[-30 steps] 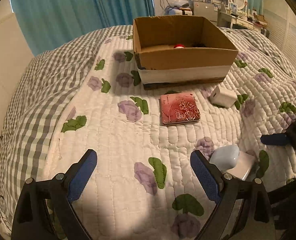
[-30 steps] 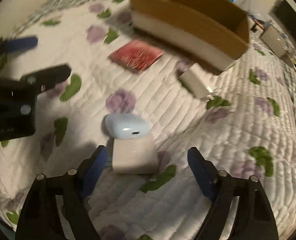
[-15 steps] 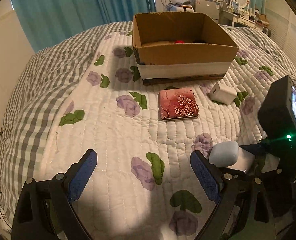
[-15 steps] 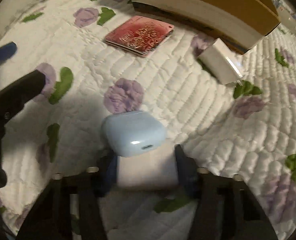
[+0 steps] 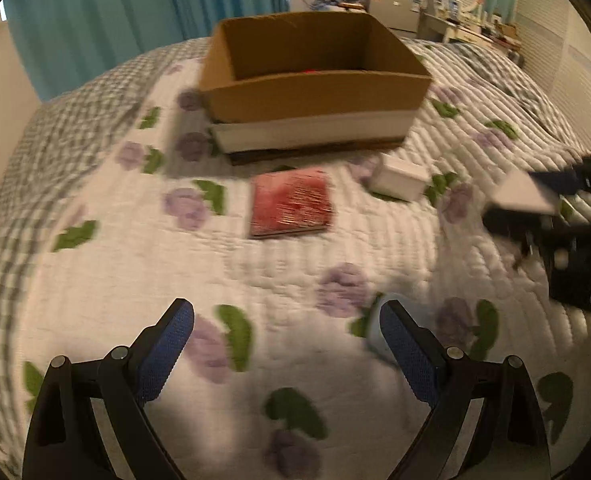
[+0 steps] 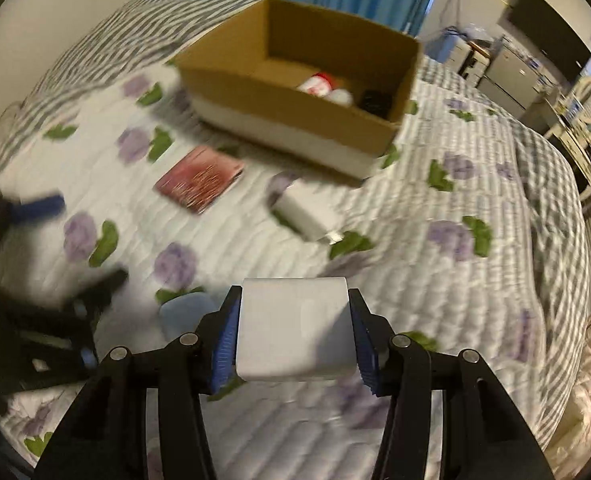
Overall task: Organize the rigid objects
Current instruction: 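Grasp the white rectangular box with the right tool while the left tool grasps the light blue earbud case, then lower the earbud case into the box with the left tool while the right tool drops the white box in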
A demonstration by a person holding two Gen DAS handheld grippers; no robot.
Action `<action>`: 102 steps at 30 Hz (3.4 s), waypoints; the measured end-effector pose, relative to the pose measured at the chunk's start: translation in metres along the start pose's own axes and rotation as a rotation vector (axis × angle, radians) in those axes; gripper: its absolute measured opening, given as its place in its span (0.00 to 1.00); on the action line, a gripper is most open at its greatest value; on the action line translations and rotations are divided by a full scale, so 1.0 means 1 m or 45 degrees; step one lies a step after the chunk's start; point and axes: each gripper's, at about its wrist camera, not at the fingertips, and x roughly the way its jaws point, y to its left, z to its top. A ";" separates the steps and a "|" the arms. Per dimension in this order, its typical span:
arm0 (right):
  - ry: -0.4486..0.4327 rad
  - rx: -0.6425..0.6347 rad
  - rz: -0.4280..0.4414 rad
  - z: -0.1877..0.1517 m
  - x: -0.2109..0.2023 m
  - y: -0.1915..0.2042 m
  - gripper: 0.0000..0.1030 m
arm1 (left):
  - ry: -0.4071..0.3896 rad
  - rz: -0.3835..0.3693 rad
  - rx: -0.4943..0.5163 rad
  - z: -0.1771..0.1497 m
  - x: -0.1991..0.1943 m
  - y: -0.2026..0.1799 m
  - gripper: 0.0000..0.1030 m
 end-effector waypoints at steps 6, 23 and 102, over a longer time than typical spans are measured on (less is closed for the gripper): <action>-0.003 0.014 0.028 0.004 0.004 -0.012 0.49 | 0.041 -0.012 0.128 -0.012 0.017 -0.033 0.93; 0.027 0.080 0.032 -0.012 0.022 -0.025 0.49 | 0.092 0.018 0.308 -0.026 0.054 -0.079 0.49; -0.337 0.202 -0.011 0.220 0.044 -0.083 0.64 | -0.376 -0.034 -0.073 0.213 0.002 0.078 0.77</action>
